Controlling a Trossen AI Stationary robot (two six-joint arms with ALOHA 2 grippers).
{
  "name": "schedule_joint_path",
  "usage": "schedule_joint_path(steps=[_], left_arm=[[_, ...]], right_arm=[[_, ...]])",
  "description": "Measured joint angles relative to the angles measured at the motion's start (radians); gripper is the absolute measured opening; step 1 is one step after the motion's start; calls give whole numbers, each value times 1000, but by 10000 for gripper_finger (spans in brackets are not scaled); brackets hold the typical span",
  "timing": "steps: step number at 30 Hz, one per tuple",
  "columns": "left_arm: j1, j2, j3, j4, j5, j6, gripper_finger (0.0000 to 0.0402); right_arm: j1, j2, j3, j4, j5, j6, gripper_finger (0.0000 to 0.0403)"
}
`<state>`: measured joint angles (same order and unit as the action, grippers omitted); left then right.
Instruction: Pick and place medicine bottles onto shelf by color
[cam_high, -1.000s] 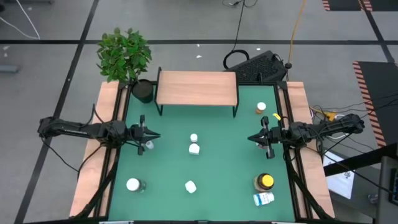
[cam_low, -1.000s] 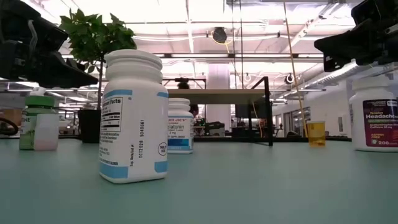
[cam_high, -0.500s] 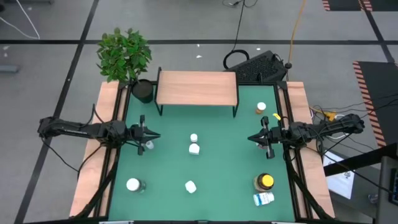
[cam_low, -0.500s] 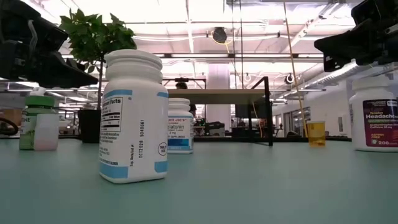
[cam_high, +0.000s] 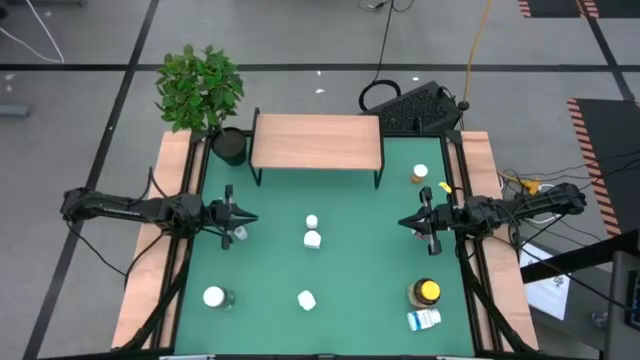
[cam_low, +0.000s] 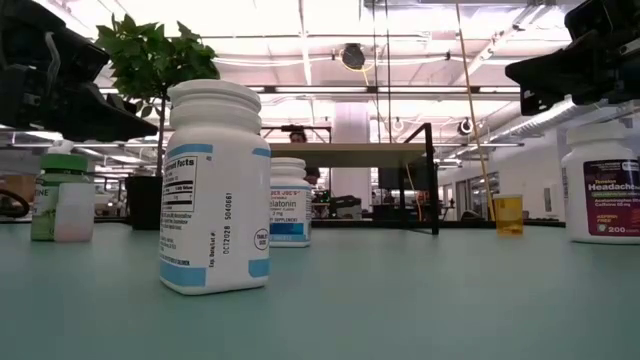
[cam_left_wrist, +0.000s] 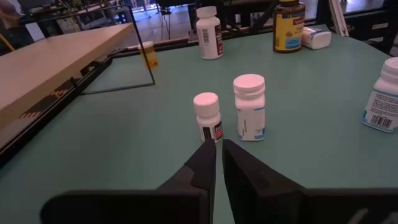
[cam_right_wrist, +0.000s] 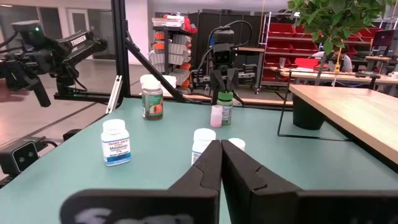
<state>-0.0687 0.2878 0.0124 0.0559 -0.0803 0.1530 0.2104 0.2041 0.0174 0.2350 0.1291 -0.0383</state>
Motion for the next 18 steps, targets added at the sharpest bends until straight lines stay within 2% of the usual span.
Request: schedule_joint_path(steps=[4, 10, 12, 14, 18], left_arm=[[0, 0, 0, 0, 0, 0, 31], [2, 0, 0, 28, -18, 3, 31], [3, 0, 0, 51, -19, 6, 31], [2, 0, 0, 93, -18, -9, 31], [2, 0, 0, 191, -18, -52, 31]], right_arm=[[0, 0, 0, 42, 0, 3, 0], [-2, 0, 6, 270, 35, 3, 0], [-2, 3, 35, 244, 100, 30, 1], [-2, 17, 68, 145, 157, 37, 9], [-2, 70, 180, 56, 262, 84, 42]])
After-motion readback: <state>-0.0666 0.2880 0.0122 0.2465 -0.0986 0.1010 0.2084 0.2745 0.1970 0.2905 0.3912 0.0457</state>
